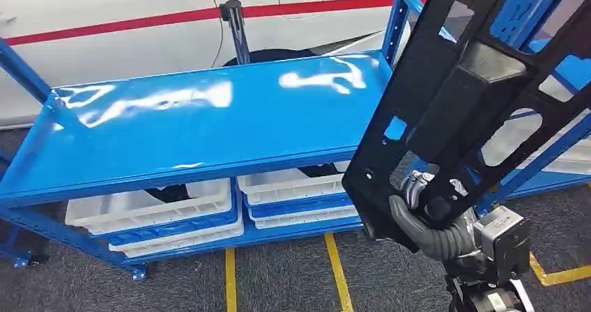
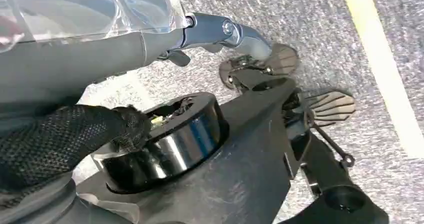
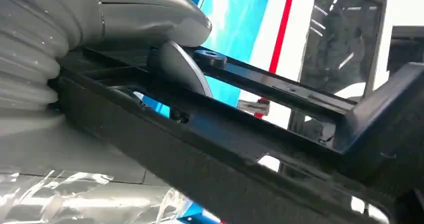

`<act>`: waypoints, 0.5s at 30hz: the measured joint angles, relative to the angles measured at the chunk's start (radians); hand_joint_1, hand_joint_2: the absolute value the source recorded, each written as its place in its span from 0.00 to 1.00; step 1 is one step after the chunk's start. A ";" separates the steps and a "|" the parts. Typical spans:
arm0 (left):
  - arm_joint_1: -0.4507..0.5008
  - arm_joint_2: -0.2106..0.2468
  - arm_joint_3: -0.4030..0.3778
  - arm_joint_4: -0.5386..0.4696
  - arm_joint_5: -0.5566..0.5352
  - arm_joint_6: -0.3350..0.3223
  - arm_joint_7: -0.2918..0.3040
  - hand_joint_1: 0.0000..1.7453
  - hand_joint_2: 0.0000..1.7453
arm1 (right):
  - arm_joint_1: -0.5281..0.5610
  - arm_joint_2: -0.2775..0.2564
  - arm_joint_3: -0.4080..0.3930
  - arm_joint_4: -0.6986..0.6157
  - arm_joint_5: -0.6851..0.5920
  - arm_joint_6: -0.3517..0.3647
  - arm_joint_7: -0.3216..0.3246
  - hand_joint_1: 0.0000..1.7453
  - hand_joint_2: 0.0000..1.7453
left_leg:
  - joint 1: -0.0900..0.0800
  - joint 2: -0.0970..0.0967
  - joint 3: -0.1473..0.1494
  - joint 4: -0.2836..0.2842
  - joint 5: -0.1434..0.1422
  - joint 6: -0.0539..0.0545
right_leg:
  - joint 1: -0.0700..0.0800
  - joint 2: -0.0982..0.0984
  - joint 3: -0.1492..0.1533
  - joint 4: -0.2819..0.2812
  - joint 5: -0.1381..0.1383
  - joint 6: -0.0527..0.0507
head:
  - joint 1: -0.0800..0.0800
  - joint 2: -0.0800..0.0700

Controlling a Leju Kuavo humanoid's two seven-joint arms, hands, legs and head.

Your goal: Take the parts from the cabinet and place them on the table.

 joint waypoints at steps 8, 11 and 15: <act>0.000 -0.004 0.000 0.000 0.000 0.006 0.000 0.00 1.00 | 0.001 -0.008 0.001 0.000 -0.003 0.001 -0.002 1.00 1.00 | 0.003 0.017 -0.106 -0.003 0.101 0.031 | -0.002 -0.001 -0.085 0.352 -0.222 0.028 | 0.003 0.000; -0.001 -0.005 0.000 0.000 0.000 0.006 0.000 0.00 1.00 | 0.000 -0.008 0.001 0.000 -0.007 0.003 -0.003 1.00 1.00 | 0.004 0.021 -0.154 0.013 0.129 0.022 | -0.006 -0.005 0.044 0.225 -0.115 0.032 | 0.004 0.000; -0.005 -0.005 0.000 0.000 0.000 0.007 0.000 0.00 1.00 | -0.003 -0.008 0.001 0.000 -0.010 0.004 -0.011 1.00 1.00 | -0.004 0.022 -0.192 0.045 0.154 0.003 | 0.000 -0.007 0.189 -0.008 -0.174 0.018 | 0.001 0.000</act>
